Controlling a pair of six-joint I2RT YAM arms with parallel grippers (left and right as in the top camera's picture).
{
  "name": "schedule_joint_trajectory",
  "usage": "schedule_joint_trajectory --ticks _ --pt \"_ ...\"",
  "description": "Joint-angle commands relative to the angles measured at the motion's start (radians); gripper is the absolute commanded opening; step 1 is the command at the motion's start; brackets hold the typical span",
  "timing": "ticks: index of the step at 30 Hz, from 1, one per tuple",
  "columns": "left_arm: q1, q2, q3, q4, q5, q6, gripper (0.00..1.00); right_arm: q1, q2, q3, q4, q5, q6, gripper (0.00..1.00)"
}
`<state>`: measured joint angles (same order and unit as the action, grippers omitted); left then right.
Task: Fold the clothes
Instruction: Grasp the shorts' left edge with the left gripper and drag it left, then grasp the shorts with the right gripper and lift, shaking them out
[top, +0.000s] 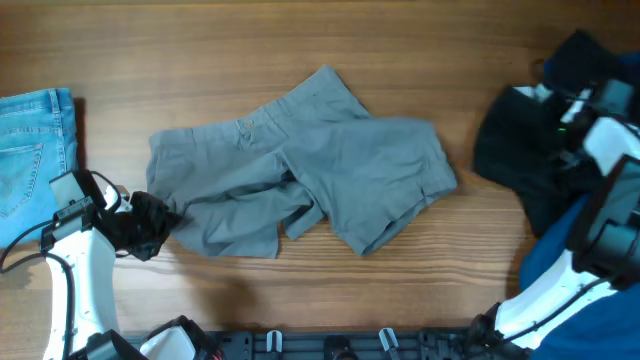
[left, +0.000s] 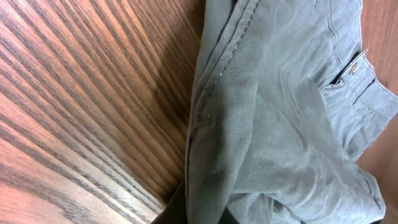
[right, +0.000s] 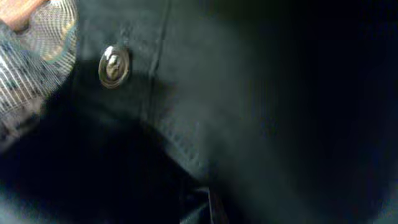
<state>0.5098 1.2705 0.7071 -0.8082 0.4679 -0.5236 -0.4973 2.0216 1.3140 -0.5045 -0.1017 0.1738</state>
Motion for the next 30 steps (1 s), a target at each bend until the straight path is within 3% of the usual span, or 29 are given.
schedule_joint_trajectory --ticks 1,5,9,14,20,26,30 --pt "0.005 -0.011 0.0 0.0 -0.01 0.023 0.04 -0.018 -0.008 0.091 -0.031 -0.306 -0.035 0.22" --pt "0.005 -0.011 0.0 -0.001 -0.01 0.023 0.04 0.043 -0.082 0.102 -0.064 -0.476 -0.178 0.3" --pt "0.005 -0.011 0.0 -0.001 -0.01 0.023 0.08 0.13 -0.158 0.102 -0.157 -0.528 -0.327 0.5" --pt "0.005 -0.011 0.0 -0.001 -0.01 0.023 0.09 0.245 -0.168 0.097 -0.297 -0.498 -0.501 0.69" --pt "0.005 -0.011 0.0 -0.001 -0.01 0.023 0.09 0.348 -0.162 0.051 -0.346 -0.37 -0.524 0.86" --pt "0.005 -0.011 0.0 0.0 -0.01 0.023 0.09 0.441 -0.16 -0.009 -0.325 -0.337 -0.573 0.86" --pt "0.005 -0.011 0.0 0.0 -0.01 0.023 0.09 0.479 -0.16 -0.068 -0.216 -0.244 -0.477 0.86"
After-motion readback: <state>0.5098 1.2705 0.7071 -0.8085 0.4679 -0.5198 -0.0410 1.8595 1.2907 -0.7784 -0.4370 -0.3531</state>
